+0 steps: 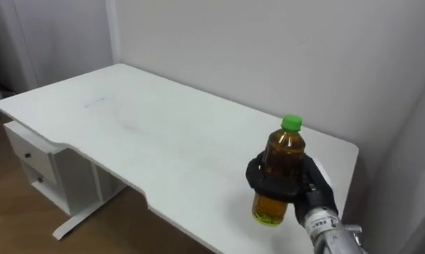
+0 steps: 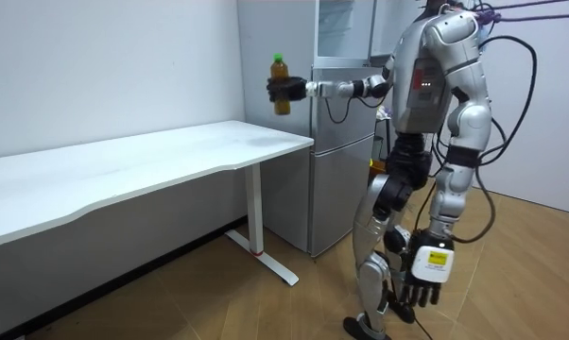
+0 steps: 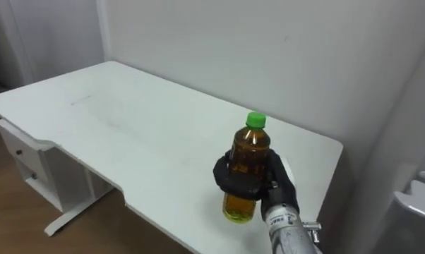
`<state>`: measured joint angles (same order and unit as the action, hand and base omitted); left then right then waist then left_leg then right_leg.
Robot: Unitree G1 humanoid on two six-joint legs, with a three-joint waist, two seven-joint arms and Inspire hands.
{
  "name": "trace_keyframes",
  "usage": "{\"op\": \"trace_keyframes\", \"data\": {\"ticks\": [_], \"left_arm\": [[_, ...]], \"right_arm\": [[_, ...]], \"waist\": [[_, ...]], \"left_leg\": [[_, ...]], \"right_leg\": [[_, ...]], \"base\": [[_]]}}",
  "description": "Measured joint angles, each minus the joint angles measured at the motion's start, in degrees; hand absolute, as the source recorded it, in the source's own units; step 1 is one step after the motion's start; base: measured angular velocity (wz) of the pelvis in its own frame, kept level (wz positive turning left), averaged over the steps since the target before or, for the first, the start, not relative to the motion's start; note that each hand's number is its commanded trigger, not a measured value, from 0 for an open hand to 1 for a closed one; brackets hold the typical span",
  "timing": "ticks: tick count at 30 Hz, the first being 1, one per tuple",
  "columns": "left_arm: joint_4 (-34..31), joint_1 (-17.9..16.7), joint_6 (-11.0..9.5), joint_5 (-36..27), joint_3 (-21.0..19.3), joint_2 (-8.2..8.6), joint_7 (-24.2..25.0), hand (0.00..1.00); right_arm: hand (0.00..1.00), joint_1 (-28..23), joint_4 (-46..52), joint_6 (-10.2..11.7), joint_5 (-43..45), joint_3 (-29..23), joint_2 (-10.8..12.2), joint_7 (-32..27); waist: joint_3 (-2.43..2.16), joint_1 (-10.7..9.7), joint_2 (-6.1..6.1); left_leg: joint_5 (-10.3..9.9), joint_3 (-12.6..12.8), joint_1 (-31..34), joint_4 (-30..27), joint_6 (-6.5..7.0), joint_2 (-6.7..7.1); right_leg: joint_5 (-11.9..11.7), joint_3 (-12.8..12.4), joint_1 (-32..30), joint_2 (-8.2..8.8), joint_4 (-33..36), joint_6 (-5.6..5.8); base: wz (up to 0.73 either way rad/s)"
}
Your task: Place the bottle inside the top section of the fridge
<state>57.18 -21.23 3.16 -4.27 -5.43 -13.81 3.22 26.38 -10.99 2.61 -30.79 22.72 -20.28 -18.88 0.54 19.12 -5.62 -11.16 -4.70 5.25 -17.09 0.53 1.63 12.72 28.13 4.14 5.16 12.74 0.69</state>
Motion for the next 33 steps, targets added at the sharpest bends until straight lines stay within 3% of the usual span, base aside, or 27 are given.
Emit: {"op": "trace_keyframes", "data": {"ticks": [4,7,9,16,21,26,29,33], "left_arm": [[0.1,2.4,-0.1,0.3,-0.6,-0.43,-0.5,0.0],[0.1,2.6,-0.6,0.1,-0.6,-0.36,-1.1,0.0],[0.1,2.5,0.1,0.2,-0.5,-0.11,-1.7,0.0],[-0.4,2.6,0.4,2.5,-1.2,-0.28,-1.9,0.0],[0.5,2.4,0.4,2.5,-1.2,-0.45,-1.4,0.0],[1.4,2.1,0.5,2.5,-1.2,-0.29,-1.2,0.0],[1.4,2.0,0.6,1.6,-1.4,-0.26,-1.0,0.0],[3.0,1.7,0.5,1.4,-1.5,-0.07,-0.3,0.0]], "right_arm": [[1.0,1.0,5.0,-0.5,1.1,-2.1,-1.9,0.2],[1.0,1.7,9.9,-1.5,1.1,-4.5,-3.8,0.3],[1.0,3.1,11.9,-1.6,1.1,-6.1,-4.7,0.3],[1.0,7.6,16.8,-3.6,-1.0,-9.8,-5.1,1.1],[1.0,8.2,22.7,-3.7,-1.7,-12.8,-8.5,1.2],[1.0,8.3,23.4,-4.1,-1.8,-14.1,-9.7,1.4],[1.0,8.3,25.2,-6.5,-2.7,-16.7,-9.7,1.6],[1.0,8.3,27.7,-6.3,-5.8,-20.5,-9.8,1.5]], "waist": [[0.0,-1.6,0.04],[-0.28,-2.6,-0.31],[-0.45,-3.5,-0.63],[-0.62,-6.8,-0.92],[-0.65,-8.9,-0.95],[-0.62,-10.3,-0.79],[-0.65,-12.1,-0.69],[-0.66,-12.9,-0.15]], "left_leg": [[0.0,0.3,-1.3,0.9,0.0,0.03],[0.0,0.8,-2.0,1.4,0.03,0.0],[0.0,1.5,-2.7,1.7,0.04,-0.09],[0.0,2.9,-3.6,1.8,0.1,-0.36],[-0.1,4.4,-4.1,1.9,0.18,-0.83],[-0.2,6.0,-5.1,2.6,0.17,-1.11],[-0.2,6.1,-5.3,2.3,0.28,-1.15],[-0.3,8.0,-7.2,3.5,0.3,-1.77]], "right_leg": [[0.0,-0.7,0.8,-0.04,0.3,-0.02],[0.0,-1.5,0.8,0.03,0.7,0.02],[0.0,-2.7,0.8,0.0,0.8,0.02],[0.0,-4.1,0.9,-0.08,0.9,0.01],[0.0,-5.3,0.9,-0.29,0.9,-0.01],[-0.1,-6.3,0.7,-0.33,1.1,-0.16],[-0.1,-6.9,0.7,-0.38,1.2,-0.16],[-0.2,-8.4,1.3,-0.52,1.1,-0.13]], "base": [[-0.07],[-0.13],[-0.16],[-0.11],[-0.1],[-0.18],[-0.03],[-0.22]]}}
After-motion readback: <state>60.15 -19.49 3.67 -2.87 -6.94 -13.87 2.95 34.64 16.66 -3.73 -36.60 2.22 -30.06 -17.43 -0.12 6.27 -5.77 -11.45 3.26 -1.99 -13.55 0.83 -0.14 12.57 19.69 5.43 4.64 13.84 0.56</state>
